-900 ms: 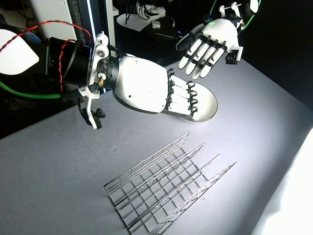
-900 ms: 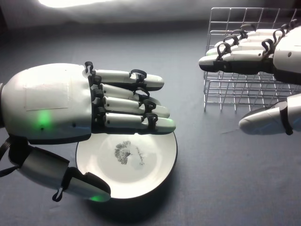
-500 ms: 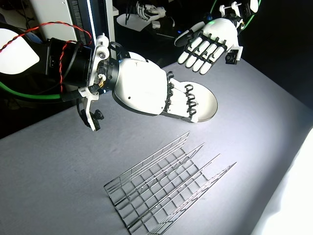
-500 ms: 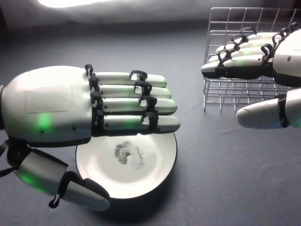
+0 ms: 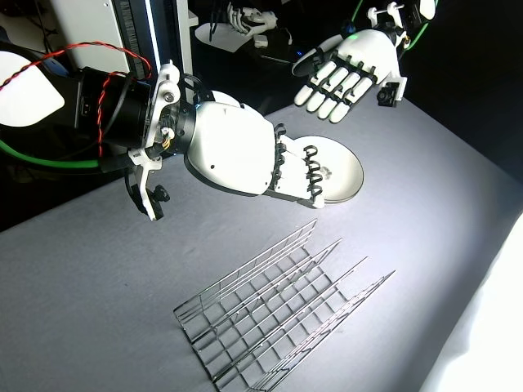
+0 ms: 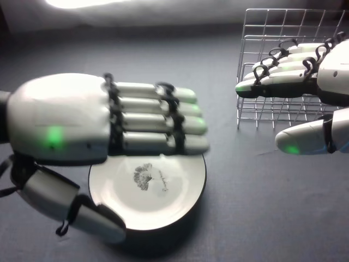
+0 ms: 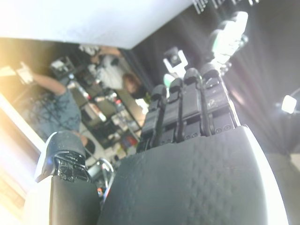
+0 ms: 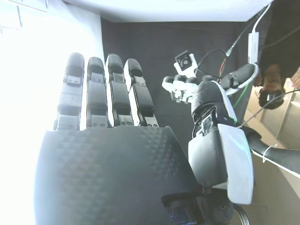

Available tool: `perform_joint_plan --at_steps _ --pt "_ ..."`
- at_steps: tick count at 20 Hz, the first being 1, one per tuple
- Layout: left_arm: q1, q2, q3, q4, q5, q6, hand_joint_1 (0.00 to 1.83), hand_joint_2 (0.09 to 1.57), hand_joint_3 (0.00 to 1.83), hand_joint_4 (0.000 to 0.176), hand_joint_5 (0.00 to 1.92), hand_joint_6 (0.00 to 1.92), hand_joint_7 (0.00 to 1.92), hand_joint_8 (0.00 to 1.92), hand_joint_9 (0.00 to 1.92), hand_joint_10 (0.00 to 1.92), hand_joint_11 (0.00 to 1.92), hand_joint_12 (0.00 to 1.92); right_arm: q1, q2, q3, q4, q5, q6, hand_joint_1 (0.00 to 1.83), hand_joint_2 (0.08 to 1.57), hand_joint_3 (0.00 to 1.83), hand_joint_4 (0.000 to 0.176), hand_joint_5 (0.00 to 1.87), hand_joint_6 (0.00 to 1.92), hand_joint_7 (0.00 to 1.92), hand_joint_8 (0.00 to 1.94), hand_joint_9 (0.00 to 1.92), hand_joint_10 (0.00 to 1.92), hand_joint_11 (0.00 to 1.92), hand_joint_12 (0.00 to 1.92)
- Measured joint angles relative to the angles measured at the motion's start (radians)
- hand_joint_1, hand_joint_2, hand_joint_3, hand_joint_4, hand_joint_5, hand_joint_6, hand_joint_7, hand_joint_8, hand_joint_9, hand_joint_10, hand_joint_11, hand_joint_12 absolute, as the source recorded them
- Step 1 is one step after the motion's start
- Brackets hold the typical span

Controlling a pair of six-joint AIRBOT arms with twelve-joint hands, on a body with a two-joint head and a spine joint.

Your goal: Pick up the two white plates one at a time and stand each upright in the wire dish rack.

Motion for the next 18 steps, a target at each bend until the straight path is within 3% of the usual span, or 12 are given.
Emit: perform_joint_plan --at_steps 3,6,8,11,16,18 --pt "-0.012 0.01 0.0 0.067 -0.013 -0.035 0.0 1.15 0.01 0.0 0.0 0.0 0.0 0.0 0.0 0.0 0.0 0.0 0.0 0.012 0.0 -0.041 0.002 0.001 0.0 1.26 0.0 0.0 0.18 0.0 0.14 0.0 0.08 0.0 0.0 0.21" --pt "-0.029 0.023 0.038 0.058 -0.03 0.005 0.0 1.14 0.01 0.0 0.0 0.0 0.0 0.0 0.0 0.0 0.0 0.0 0.0 0.022 0.0 -0.044 0.007 0.007 0.0 1.26 0.0 0.0 0.19 0.0 0.17 0.0 0.12 0.01 0.0 0.38" --pt "-0.075 0.022 0.043 0.124 -0.024 -0.011 0.0 1.15 0.01 0.0 0.0 0.0 0.0 0.0 0.0 0.0 0.0 0.0 0.0 0.019 0.0 -0.065 0.026 0.007 0.0 1.25 0.0 0.0 0.2 0.0 0.18 0.0 0.13 0.01 0.0 0.42" --pt "-0.075 0.005 0.052 0.312 -0.027 -0.072 0.0 1.13 0.0 0.0 0.0 0.0 0.0 0.0 0.0 0.0 0.0 0.0 -0.005 0.012 0.014 -0.139 0.083 0.005 0.0 1.25 0.0 0.0 0.2 0.0 0.18 0.0 0.14 0.01 0.0 0.44" --pt "-0.07 0.005 0.096 0.398 -0.025 -0.117 0.0 1.12 0.0 0.0 0.0 0.0 0.0 0.0 0.0 0.0 0.0 0.0 -0.016 -0.053 0.123 -0.342 0.237 -0.011 0.0 1.22 0.0 0.0 0.08 0.0 0.04 0.0 0.01 0.0 0.0 0.05" --pt "-0.049 -0.001 0.127 0.451 -0.016 -0.133 0.0 1.11 0.0 0.0 0.0 0.0 0.0 0.0 0.0 0.0 0.0 0.0 -0.016 -0.071 0.165 -0.398 0.3 -0.013 0.0 1.19 0.0 0.0 0.02 0.0 0.0 0.0 0.0 0.0 0.0 0.0"
